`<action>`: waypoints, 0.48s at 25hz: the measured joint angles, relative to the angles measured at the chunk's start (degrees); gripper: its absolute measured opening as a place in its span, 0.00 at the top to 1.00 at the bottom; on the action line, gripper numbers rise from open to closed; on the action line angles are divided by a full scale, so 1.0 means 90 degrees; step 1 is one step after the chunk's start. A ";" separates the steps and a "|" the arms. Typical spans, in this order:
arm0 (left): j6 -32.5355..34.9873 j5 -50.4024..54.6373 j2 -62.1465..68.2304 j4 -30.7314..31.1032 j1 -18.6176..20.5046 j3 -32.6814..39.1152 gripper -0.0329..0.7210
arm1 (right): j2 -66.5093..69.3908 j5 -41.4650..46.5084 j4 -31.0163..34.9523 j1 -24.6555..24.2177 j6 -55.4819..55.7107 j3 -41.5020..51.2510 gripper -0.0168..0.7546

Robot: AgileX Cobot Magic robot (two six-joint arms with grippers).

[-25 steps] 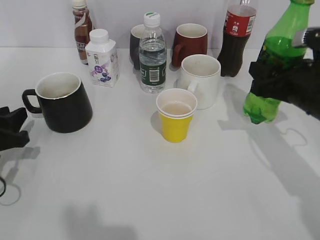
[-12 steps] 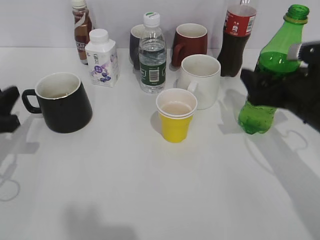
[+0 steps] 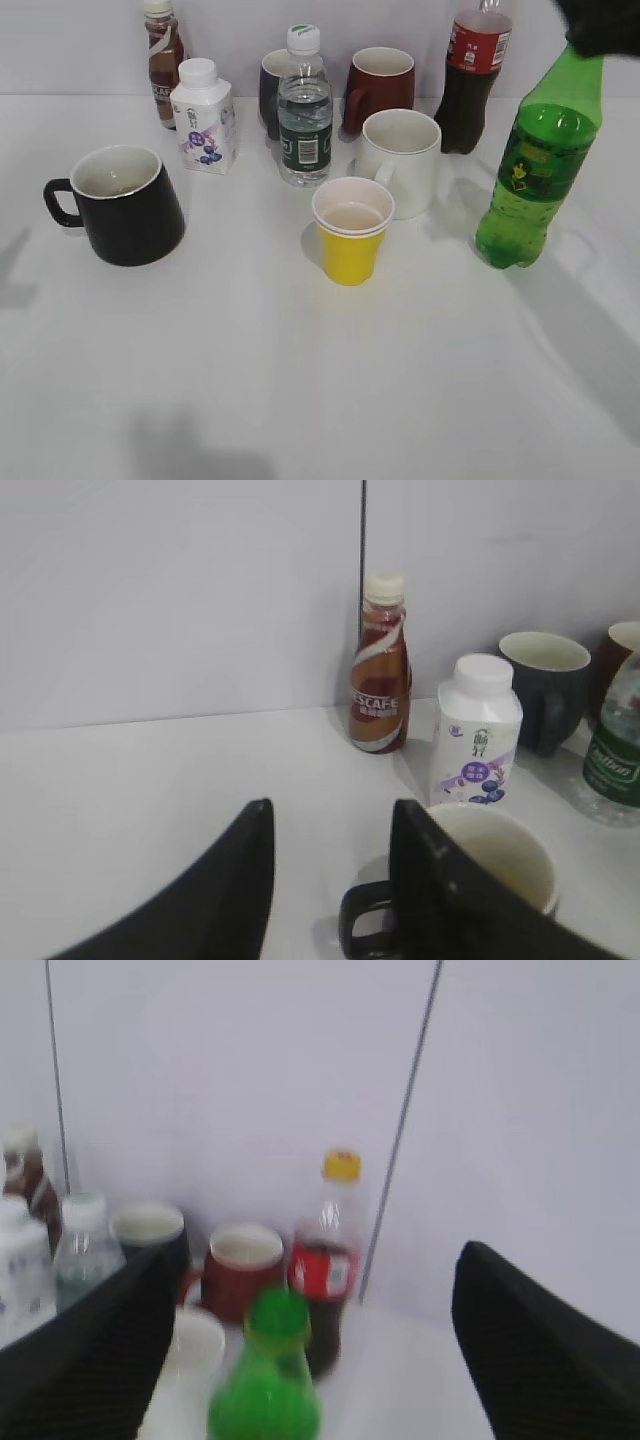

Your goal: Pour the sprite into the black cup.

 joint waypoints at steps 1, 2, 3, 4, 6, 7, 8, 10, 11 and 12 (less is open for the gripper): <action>0.0000 0.0960 -0.0535 0.0000 0.0000 -0.0285 0.55 | -0.0379 0.0446 -0.0152 0.0000 0.0000 -0.0107 0.13; 0.0000 0.1640 -0.0958 0.0000 0.0000 -0.0608 0.55 | -0.0766 0.0893 -0.0263 0.0000 0.0019 -0.0188 0.13; 0.0000 0.2316 -0.1331 -0.0029 0.0000 -0.0884 0.55 | -0.1162 0.1269 -0.0333 0.0000 0.0042 -0.0240 0.13; 0.0000 0.2896 -0.1669 -0.0001 0.0000 -0.1091 0.54 | -0.1573 0.1742 -0.0366 0.0000 0.0050 -0.0262 0.13; 0.0000 0.3740 -0.2229 0.0030 0.0000 -0.1354 0.50 | -0.2335 0.2844 -0.0404 0.0000 0.0057 -0.0268 0.13; 0.0000 0.4135 -0.2501 0.0030 0.0000 -0.1440 0.48 | -0.2744 0.3349 -0.0408 0.0000 0.0057 -0.0273 0.13; 0.0000 0.4506 -0.2712 0.0030 0.0000 -0.1476 0.44 | -0.3179 0.3994 -0.0412 0.0000 0.0057 -0.0273 0.13; 0.0000 0.5289 -0.3145 0.0008 0.0000 -0.1501 0.35 | -0.3905 0.5266 -0.0347 0.0000 0.0062 -0.0275 0.13; 0.0000 0.5783 -0.3327 -0.0007 0.0000 -0.1501 0.32 | -0.4200 0.5915 -0.0327 0.0000 0.0062 -0.0281 0.13; 0.0000 0.6212 -0.3456 -0.0015 0.0000 -0.1501 0.29 | -0.4546 0.6867 -0.0308 0.0000 0.0064 -0.0294 0.13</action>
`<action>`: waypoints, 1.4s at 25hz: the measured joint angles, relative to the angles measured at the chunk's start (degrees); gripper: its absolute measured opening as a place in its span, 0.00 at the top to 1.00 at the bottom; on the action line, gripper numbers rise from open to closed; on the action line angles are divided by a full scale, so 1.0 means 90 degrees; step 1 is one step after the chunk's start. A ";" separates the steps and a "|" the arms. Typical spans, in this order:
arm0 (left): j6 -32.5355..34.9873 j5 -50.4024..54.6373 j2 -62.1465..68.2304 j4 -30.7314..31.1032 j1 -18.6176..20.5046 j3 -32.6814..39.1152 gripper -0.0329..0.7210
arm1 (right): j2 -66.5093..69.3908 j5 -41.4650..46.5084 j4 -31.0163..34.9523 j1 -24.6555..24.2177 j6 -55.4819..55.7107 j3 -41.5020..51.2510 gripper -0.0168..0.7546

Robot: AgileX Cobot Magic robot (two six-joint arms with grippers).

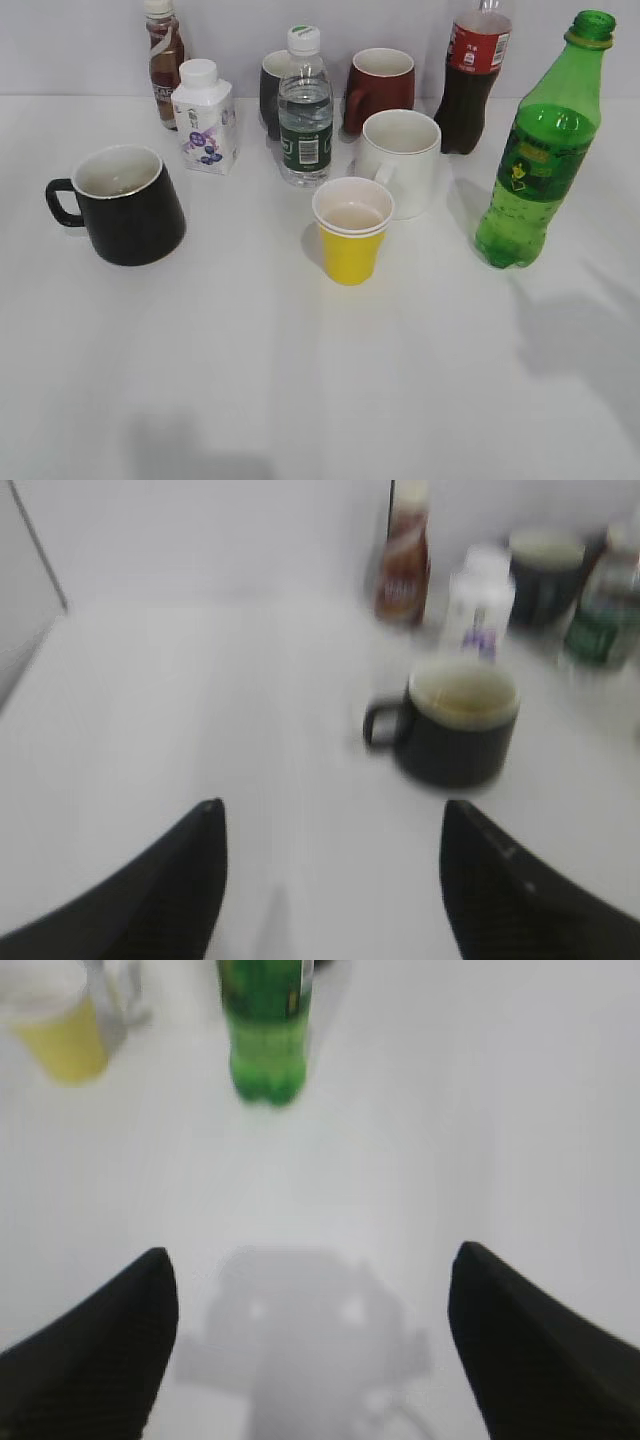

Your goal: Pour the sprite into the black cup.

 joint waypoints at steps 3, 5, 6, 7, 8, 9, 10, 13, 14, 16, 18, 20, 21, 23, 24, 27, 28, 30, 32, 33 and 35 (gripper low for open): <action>0.0000 0.1357 -0.0390 -0.0007 0.0000 0.0037 0.24 | -0.0884 0.2082 0.0100 0.0000 0.0006 0.0000 0.13; 0.0000 0.1841 -0.0688 0.0000 0.0000 0.0144 0.23 | -0.1411 0.3354 0.0229 0.0000 0.0006 0.0000 0.15; 0.0000 0.1989 -0.0856 0.0023 0.0000 0.0224 0.23 | -0.1611 0.3814 0.0267 0.0000 0.0006 0.0020 0.16; 0.0000 0.2054 -0.0995 0.0040 0.0000 0.0311 0.23 | -0.1837 0.4111 0.0293 0.0000 0.0006 0.0062 0.16; 0.0000 0.2071 -0.1160 0.0049 0.0000 0.0396 0.23 | -0.2047 0.4426 0.0312 0.0000 0.0006 0.0143 0.17; 0.0000 0.2084 -0.1303 0.0049 0.0000 0.0446 0.23 | -0.2242 0.4583 0.0311 0.0000 0.0006 0.0269 0.18; 0.0000 0.2090 -0.1399 0.0049 0.0000 0.0461 0.23 | -0.2396 0.4704 0.0323 0.0000 0.0006 0.0429 0.18; 0.0000 0.2090 -0.1549 0.0054 0.0000 0.0465 0.23 | -0.2739 0.4702 0.0407 0.0000 0.0000 0.0654 0.20; 0.0000 0.2090 -0.1549 0.0054 0.0000 0.0465 0.23 | -0.2814 0.4511 0.0458 0.0000 0.0000 0.0706 0.20; 0.0000 0.2090 -0.1549 0.0054 0.0000 0.0465 0.23 | -0.2862 0.4125 0.0544 0.0000 -0.0006 0.0867 0.21; 0.0000 0.2090 -0.1549 0.0074 0.0000 0.0465 0.23 | -0.2830 0.3997 0.0544 0.0000 -0.0006 0.0914 0.21; 0.0000 0.2090 -0.1549 0.0081 0.0000 0.0465 0.24 | -0.2803 0.3974 0.0544 0.0000 -0.0006 0.0918 0.21; 0.0000 0.2090 -0.1549 0.0081 0.0000 0.0465 0.24 | -0.2803 0.3956 0.0544 0.0000 -0.0006 0.0918 0.21; 0.0000 0.2090 -0.1549 0.0089 0.0000 0.0465 0.25 | -0.2803 0.3926 0.0544 0.0000 -0.0006 0.0926 0.21; 0.0000 0.2090 -0.1549 0.0089 0.0000 0.0465 0.26 | -0.2803 0.3921 0.0544 0.0000 -0.0006 0.0926 0.21; 0.0000 0.2090 -0.1549 0.0089 0.0000 0.0465 0.29 | -0.2803 0.3893 0.0544 -0.0017 -0.0006 0.0926 0.21; 0.0000 0.2090 -0.1549 0.0089 0.0008 0.0465 0.30 | -0.2803 0.3894 0.0544 -0.0045 -0.0006 0.0926 0.21; 0.0000 0.2090 -0.1549 0.0089 0.0061 0.0465 0.31 | -0.2803 0.3894 0.0544 -0.0226 -0.0006 0.0926 0.21; 0.0000 0.2090 -0.1549 0.0089 0.0192 0.0465 0.31 | -0.2803 0.3885 0.0544 -0.0581 0.0001 0.0926 0.21; 0.0000 0.2090 -0.1555 0.0089 0.0261 0.0465 0.32 | -0.2818 0.3883 0.0616 -0.0781 0.0001 0.0926 0.21; 0.0000 0.2090 -0.1667 0.0089 0.0448 0.0465 0.33 | -0.2956 0.3883 0.0616 -0.1270 0.0001 0.0926 0.21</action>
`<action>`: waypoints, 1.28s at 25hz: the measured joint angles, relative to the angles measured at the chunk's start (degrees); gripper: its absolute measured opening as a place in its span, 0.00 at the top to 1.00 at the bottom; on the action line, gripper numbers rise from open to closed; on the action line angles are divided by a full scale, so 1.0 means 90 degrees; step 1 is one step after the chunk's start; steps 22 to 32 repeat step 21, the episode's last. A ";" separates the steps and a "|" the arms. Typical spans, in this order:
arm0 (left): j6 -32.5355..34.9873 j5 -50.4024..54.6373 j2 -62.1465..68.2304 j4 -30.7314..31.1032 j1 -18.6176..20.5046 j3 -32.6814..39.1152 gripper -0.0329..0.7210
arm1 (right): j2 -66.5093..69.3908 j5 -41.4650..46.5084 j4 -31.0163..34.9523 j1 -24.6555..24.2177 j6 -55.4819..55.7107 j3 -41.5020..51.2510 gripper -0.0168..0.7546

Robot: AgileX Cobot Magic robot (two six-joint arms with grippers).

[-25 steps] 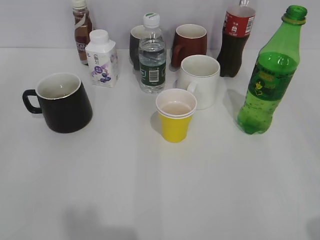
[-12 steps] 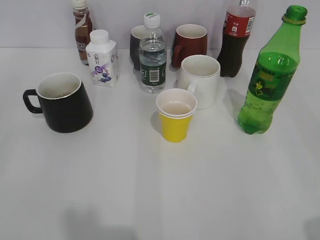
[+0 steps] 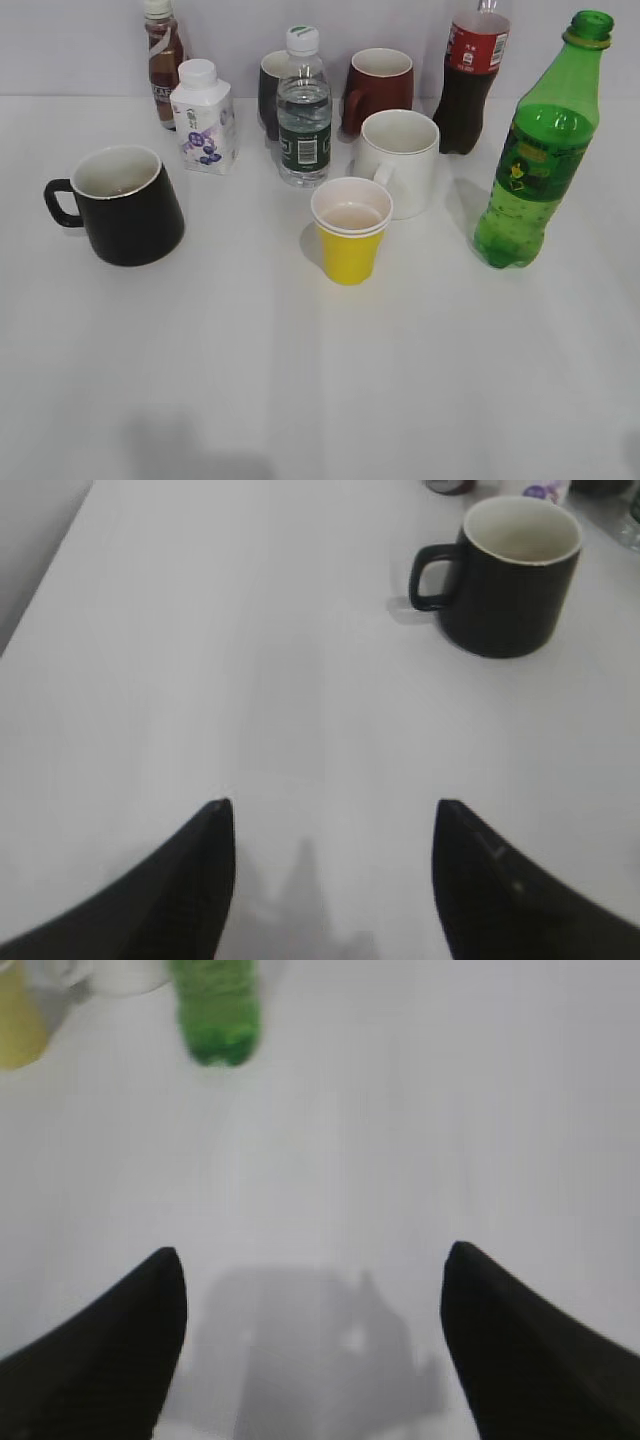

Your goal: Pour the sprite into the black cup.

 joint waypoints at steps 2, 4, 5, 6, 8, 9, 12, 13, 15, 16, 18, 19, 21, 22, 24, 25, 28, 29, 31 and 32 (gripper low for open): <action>0.0000 0.0000 -0.0212 0.0000 0.0160 0.0009 0.33 | -0.0208 -0.0005 -0.0073 -0.0350 0.0000 0.0000 0.21; 0.0000 -0.0008 -0.0301 0.0008 0.0231 0.0013 0.35 | -0.0379 -0.0006 -0.0073 -0.0522 0.0000 0.0000 0.21; 0.0000 0.0000 -0.0304 0.0008 0.0231 0.0018 0.36 | -0.0393 -0.0003 -0.0037 -0.0564 0.0000 0.0000 0.21; 0.0000 0.0000 -0.0315 0.0001 0.0231 0.0018 0.37 | -0.0393 -0.0006 -0.0073 -0.0582 0.0000 0.0000 0.21; 0.0000 0.0000 -0.0311 0.0007 0.0231 0.0018 0.39 | -0.0406 -0.0006 -0.0073 -0.0602 0.0000 0.0000 0.21; 0.0000 0.0000 -0.0311 0.0007 0.0237 0.0018 0.39 | -0.0406 -0.0006 -0.0038 -0.0602 0.0000 0.0000 0.21; 0.0000 0.0000 -0.0311 0.0007 0.0236 0.0018 0.41 | -0.0412 -0.0006 -0.0038 -0.0602 0.0000 0.0000 0.21; 0.0000 0.0000 -0.0311 0.0007 0.0236 0.0018 0.42 | -0.0412 -0.0006 -0.0038 -0.0602 0.0000 0.0000 0.21; 0.0000 0.0000 -0.0311 0.0007 0.0236 0.0018 0.42 | -0.0412 -0.0006 -0.0038 -0.0602 0.0000 0.0000 0.21; 0.0000 0.0000 -0.0311 0.0007 0.0236 0.0018 0.42 | -0.0412 -0.0006 -0.0038 -0.0602 0.0000 0.0000 0.21; 0.0000 0.0000 -0.0311 0.0007 0.0236 0.0018 0.43 | -0.0412 -0.0006 -0.0038 -0.0602 0.0000 0.0000 0.21; 0.0000 0.0000 -0.0311 0.0007 0.0236 0.0018 0.43 | -0.0412 -0.0006 -0.0038 -0.0602 0.0000 0.0000 0.21; 0.0000 0.0000 -0.0311 0.0007 0.0236 0.0018 0.45 | -0.0412 -0.0006 -0.0038 -0.0602 0.0000 0.0000 0.21; 0.0000 0.0000 -0.0311 0.0007 0.0236 0.0018 0.45 | -0.0412 -0.0006 -0.0038 -0.0602 0.0000 0.0000 0.21; 0.0000 0.0000 -0.0311 0.0007 0.0236 0.0018 0.45 | -0.0412 -0.0006 -0.0038 -0.0602 0.0000 0.0000 0.21; 0.0000 0.0000 -0.0311 0.0007 0.0236 0.0018 0.45 | -0.0412 -0.0006 -0.0038 -0.0602 0.0000 0.0000 0.21; 0.0000 0.0000 -0.0311 0.0007 0.0236 0.0018 0.45 | -0.0412 -0.0006 -0.0038 -0.0602 0.0000 0.0000 0.21; 0.0000 0.0000 -0.0311 0.0007 0.0236 0.0018 0.45 | -0.0412 -0.0006 -0.0038 -0.0602 0.0000 0.0000 0.21; 0.0000 0.0000 -0.0311 0.0007 0.0236 0.0018 0.45 | -0.0412 -0.0006 -0.0038 -0.0602 0.0000 0.0000 0.21; 0.0000 0.0000 -0.0311 0.0007 0.0236 0.0018 0.45 | -0.0412 -0.0006 -0.0038 -0.0602 0.0000 0.0000 0.21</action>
